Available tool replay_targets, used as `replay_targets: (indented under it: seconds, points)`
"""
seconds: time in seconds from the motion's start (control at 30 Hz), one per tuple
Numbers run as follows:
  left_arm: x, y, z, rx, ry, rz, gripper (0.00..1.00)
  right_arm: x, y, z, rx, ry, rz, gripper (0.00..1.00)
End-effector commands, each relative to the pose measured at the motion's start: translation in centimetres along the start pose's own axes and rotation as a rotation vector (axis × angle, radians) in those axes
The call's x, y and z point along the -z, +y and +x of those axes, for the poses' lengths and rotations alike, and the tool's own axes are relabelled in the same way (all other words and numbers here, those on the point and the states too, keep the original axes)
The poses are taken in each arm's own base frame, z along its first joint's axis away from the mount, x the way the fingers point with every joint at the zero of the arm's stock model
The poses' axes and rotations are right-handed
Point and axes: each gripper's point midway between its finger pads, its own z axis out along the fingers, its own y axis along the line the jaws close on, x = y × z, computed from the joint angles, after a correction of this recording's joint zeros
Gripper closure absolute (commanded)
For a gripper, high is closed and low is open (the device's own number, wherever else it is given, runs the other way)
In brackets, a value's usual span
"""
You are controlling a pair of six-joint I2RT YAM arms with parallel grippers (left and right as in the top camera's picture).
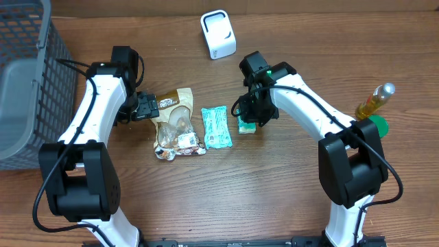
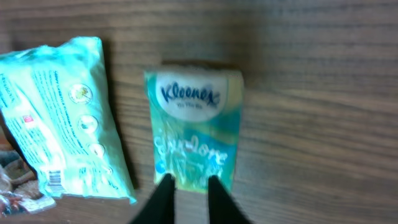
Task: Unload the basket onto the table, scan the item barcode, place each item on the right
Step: 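Align the open right gripper around the Kleenex pack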
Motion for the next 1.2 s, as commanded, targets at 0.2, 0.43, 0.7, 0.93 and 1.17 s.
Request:
replay_targets:
  seconds: [0.2,0.43,0.7,0.93,1.17]
  points:
    - [0.1,0.1,-0.5,-0.015,-0.011,-0.007,0.00,-0.3,0.4,-0.5,0.007,-0.009,-0.010,0.88]
    - [0.1,0.1,-0.5,-0.015,-0.011,-0.007,0.00,-2.9,0.6,0.5,0.017,0.053,0.013,0.78]
    - [0.1,0.1,-0.5,-0.015,-0.011,-0.007,0.01,-3.1,1.1,0.1,0.022,0.059,0.015,0.76]
    - [0.1,0.1,-0.5,-0.015,-0.011,-0.007,0.00,1.5,2.3,-3.1,0.018,-0.021,-0.016,0.74]
    - [0.1,0.1,-0.5,-0.015,-0.011,-0.007,0.00,0.9,1.5,-3.4,0.017,-0.036,0.031,0.73]
